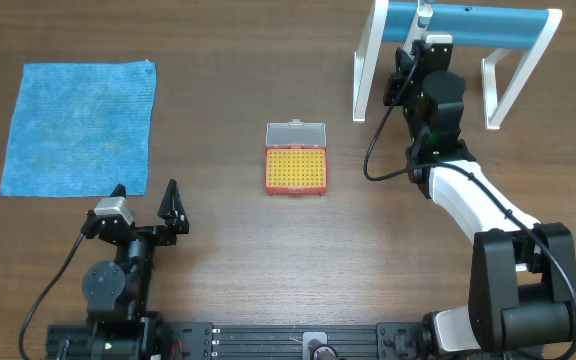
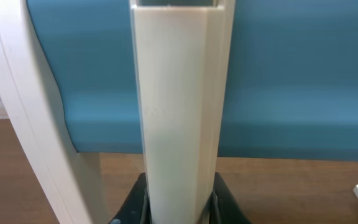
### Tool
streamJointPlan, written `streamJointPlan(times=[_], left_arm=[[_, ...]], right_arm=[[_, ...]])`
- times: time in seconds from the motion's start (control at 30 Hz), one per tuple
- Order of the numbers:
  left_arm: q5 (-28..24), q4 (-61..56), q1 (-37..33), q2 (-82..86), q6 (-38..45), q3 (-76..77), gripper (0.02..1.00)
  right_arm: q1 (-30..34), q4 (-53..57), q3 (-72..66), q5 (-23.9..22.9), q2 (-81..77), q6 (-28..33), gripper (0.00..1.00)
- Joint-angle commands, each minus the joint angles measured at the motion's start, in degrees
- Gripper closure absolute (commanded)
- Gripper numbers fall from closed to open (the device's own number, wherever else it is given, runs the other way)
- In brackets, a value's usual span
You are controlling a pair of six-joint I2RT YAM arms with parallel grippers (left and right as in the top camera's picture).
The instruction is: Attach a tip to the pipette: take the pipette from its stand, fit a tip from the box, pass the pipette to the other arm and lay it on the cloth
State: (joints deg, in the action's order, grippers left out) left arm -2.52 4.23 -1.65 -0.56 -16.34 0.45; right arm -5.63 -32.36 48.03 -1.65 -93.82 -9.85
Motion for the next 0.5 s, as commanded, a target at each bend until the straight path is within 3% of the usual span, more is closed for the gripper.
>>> streamJointPlan(times=[0.03, 0.5], left_arm=[[0.61, 0.31, 0.17, 0.35, 0.72, -0.13, 0.031], [0.59, 0.31, 0.17, 0.35, 0.72, -0.13, 0.034]], right_arm=[[0.17, -0.11, 1.31, -0.26, -0.48, -0.02, 0.919], [0.24, 9.09, 1.4, -0.28, 8.31, 0.0, 0.921]])
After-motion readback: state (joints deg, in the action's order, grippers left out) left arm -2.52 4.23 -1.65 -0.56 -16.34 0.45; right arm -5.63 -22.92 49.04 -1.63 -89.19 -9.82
